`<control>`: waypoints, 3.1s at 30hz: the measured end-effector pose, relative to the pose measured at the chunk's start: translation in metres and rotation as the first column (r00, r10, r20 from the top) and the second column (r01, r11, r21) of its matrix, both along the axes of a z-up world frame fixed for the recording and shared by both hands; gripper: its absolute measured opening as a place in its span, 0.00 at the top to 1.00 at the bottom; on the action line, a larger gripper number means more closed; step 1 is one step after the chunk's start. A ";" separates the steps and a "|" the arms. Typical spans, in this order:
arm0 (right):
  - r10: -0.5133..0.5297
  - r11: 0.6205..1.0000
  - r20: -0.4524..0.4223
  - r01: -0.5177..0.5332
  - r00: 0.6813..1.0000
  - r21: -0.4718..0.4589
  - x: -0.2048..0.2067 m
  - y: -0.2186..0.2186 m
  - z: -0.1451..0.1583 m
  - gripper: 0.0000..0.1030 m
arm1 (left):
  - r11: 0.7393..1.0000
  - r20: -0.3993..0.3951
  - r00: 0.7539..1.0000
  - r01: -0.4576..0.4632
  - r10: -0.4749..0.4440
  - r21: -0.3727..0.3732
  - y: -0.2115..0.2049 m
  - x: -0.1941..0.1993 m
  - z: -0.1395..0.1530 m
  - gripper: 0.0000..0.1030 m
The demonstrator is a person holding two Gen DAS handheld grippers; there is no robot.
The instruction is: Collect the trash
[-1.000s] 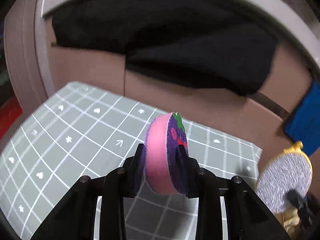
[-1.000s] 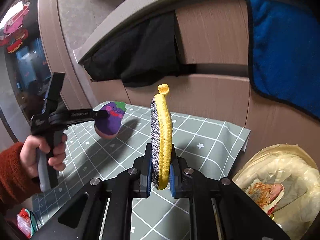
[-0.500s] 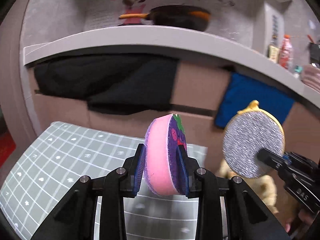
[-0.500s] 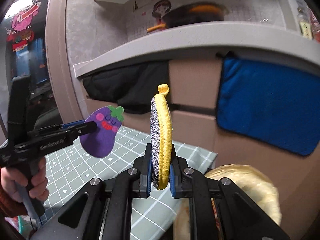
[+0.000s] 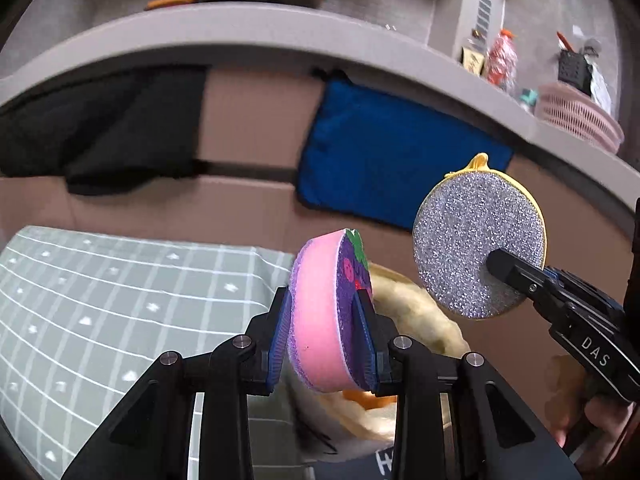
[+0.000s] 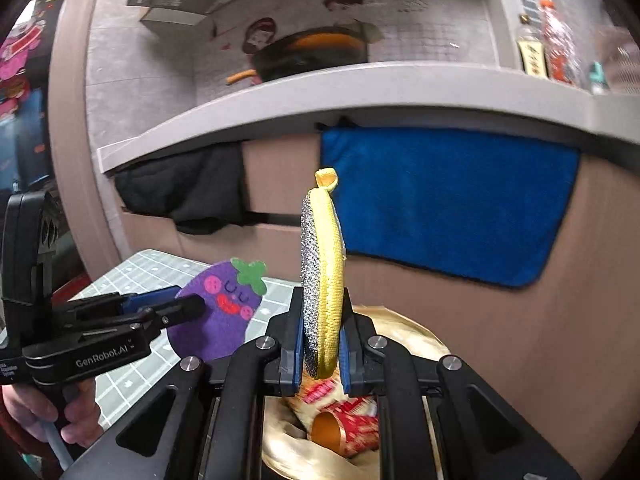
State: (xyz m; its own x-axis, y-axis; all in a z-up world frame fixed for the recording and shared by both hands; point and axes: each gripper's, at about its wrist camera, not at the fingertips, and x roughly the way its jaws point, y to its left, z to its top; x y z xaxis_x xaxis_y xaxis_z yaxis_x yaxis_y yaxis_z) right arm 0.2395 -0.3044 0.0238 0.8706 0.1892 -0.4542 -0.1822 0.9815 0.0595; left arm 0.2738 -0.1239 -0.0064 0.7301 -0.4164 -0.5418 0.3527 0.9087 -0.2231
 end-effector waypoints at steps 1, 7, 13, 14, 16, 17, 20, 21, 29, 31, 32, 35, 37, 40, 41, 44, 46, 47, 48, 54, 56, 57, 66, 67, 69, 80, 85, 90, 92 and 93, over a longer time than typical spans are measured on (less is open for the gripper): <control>-0.012 1.000 -0.011 0.012 1.000 0.006 0.001 -0.006 -0.004 0.87 | 1.000 -0.009 1.000 0.011 -0.010 0.003 -0.005 0.002 -0.004 0.69; -0.054 0.998 -0.084 0.058 0.995 0.037 0.014 -0.034 -0.034 0.87 | 0.998 -0.061 0.997 0.053 -0.051 0.029 -0.038 0.015 -0.030 0.69; -0.070 0.996 -0.142 0.078 0.987 0.050 0.027 -0.045 -0.062 0.87 | 0.996 -0.067 0.995 0.074 -0.071 0.048 -0.058 0.026 -0.051 0.69; -0.071 0.996 -0.148 0.080 0.986 0.050 0.028 -0.046 -0.066 0.87 | 0.996 -0.068 0.995 0.077 -0.074 0.049 -0.060 0.026 -0.054 0.69; -0.075 0.995 -0.161 0.084 0.984 0.049 0.031 -0.048 -0.073 0.87 | 0.995 -0.075 0.994 0.081 -0.077 0.055 -0.064 0.029 -0.060 0.69; -0.077 0.995 -0.167 0.086 0.983 0.049 0.034 -0.048 -0.076 0.87 | 0.995 -0.081 0.994 0.083 -0.078 0.054 -0.064 0.030 -0.063 0.69; -0.082 0.995 -0.184 0.092 0.979 0.047 0.038 -0.050 -0.085 0.87 | 0.995 -0.095 0.992 0.087 -0.081 0.056 -0.067 0.033 -0.071 0.69; -0.084 0.994 -0.190 0.094 0.978 0.047 0.039 -0.051 -0.088 0.87 | 0.994 -0.102 0.991 0.089 -0.083 0.058 -0.068 0.034 -0.074 0.69; -0.087 0.994 -0.226 0.099 0.970 0.042 0.042 -0.053 -0.106 0.87 | 0.993 -0.139 0.985 0.112 -0.106 0.037 -0.070 0.036 -0.086 0.69; -0.087 0.994 -0.232 0.100 0.969 0.043 0.042 -0.053 -0.108 0.87 | 0.992 -0.143 0.983 0.124 -0.119 0.030 -0.070 0.038 -0.087 0.69; -0.088 0.994 -0.234 0.100 0.968 0.043 0.043 -0.052 -0.109 0.87 | 0.991 -0.142 0.982 0.128 -0.123 0.031 -0.071 0.039 -0.088 0.69; -0.089 0.994 -0.238 0.102 0.967 0.043 0.043 -0.051 -0.111 0.86 | 0.991 -0.131 0.984 0.127 -0.120 0.043 -0.070 0.037 -0.088 0.68; -0.090 0.994 -0.241 0.103 0.966 0.043 0.043 -0.051 -0.112 0.86 | 0.991 -0.137 0.983 0.130 -0.124 0.036 -0.069 0.037 -0.088 0.68; -0.092 0.994 -0.246 0.105 0.965 0.041 0.043 -0.050 -0.113 0.86 | 0.992 -0.146 0.982 0.123 -0.119 0.024 -0.067 0.039 -0.088 0.68; -0.093 0.994 -0.248 0.106 0.964 0.040 0.044 -0.050 -0.114 0.86 | 0.993 -0.145 0.983 0.116 -0.111 0.028 -0.066 0.039 -0.087 0.68; -0.100 0.993 -0.254 0.112 0.962 0.036 0.045 -0.051 -0.117 0.86 | 0.994 -0.140 0.985 0.107 -0.101 0.037 -0.064 0.038 -0.086 0.67; -0.100 0.993 -0.260 0.113 0.960 0.038 0.045 -0.051 -0.119 0.85 | 0.993 -0.151 0.983 0.111 -0.106 0.029 -0.063 0.038 -0.086 0.67; -0.098 0.993 -0.262 0.113 0.960 0.041 0.044 -0.051 -0.119 0.85 | 0.994 -0.153 0.983 0.108 -0.103 0.023 -0.061 0.037 -0.086 0.67; -0.096 0.993 -0.264 0.112 0.960 0.046 0.044 -0.051 -0.119 0.85 | 0.995 -0.152 0.984 0.101 -0.097 0.019 -0.059 0.037 -0.085 0.66; -0.094 0.992 -0.244 0.112 0.965 0.060 0.036 -0.048 -0.109 0.67 | 0.999 -0.143 0.989 0.047 -0.047 0.001 -0.041 0.027 -0.068 0.47; -0.102 0.991 -0.232 0.120 0.967 0.065 0.031 -0.047 -0.101 0.64 | 1.000 -0.126 0.992 0.020 -0.018 0.016 -0.032 0.018 -0.059 0.47; -0.105 0.990 -0.227 0.123 0.968 0.065 0.028 -0.046 -0.097 0.64 | 1.000 -0.116 0.993 0.009 -0.005 0.028 -0.029 0.013 -0.055 0.47; -0.056 0.991 -0.211 0.080 0.976 0.105 -0.039 -0.010 -0.051 0.54 | 0.980 0.045 0.996 -0.078 0.071 0.181 0.021 -0.087 -0.012 0.47; -0.046 0.993 -0.212 0.067 0.976 0.096 -0.049 -0.003 -0.046 0.52 | 0.978 0.051 0.996 -0.086 0.078 0.190 0.026 -0.098 -0.009 0.47; -0.018 0.997 -0.179 0.031 0.984 0.074 -0.076 0.014 -0.034 0.51 | 0.975 0.054 0.994 -0.104 0.096 0.197 0.041 -0.124 -0.004 0.47; -0.012 1.000 -0.084 0.015 0.996 0.026 -0.191 0.084 -0.012 0.51 | 0.966 0.138 0.976 -0.193 0.170 0.173 0.104 -0.233 0.014 0.47; 0.011 0.999 -0.024 -0.011 1.000 -0.031 -0.228 0.119 -0.007 0.51 | 0.953 0.174 0.956 -0.263 0.237 0.146 0.126 -0.258 0.021 0.47; 0.024 0.998 0.011 -0.024 1.000 -0.050 -0.246 0.139 -0.004 0.51 | 0.939 0.183 0.938 -0.321 0.296 0.127 0.146 -0.276 0.025 0.47; 0.027 0.998 0.006 -0.026 1.000 -0.051 -0.250 0.144 -0.004 0.51 | 0.935 0.181 0.935 -0.330 0.305 0.128 0.150 -0.280 0.024 0.47; 0.032 0.999 -0.001 -0.032 0.999 -0.044 -0.250 0.145 -0.005 0.51 | 0.934 0.185 0.934 -0.332 0.307 0.129 0.151 -0.283 0.024 0.47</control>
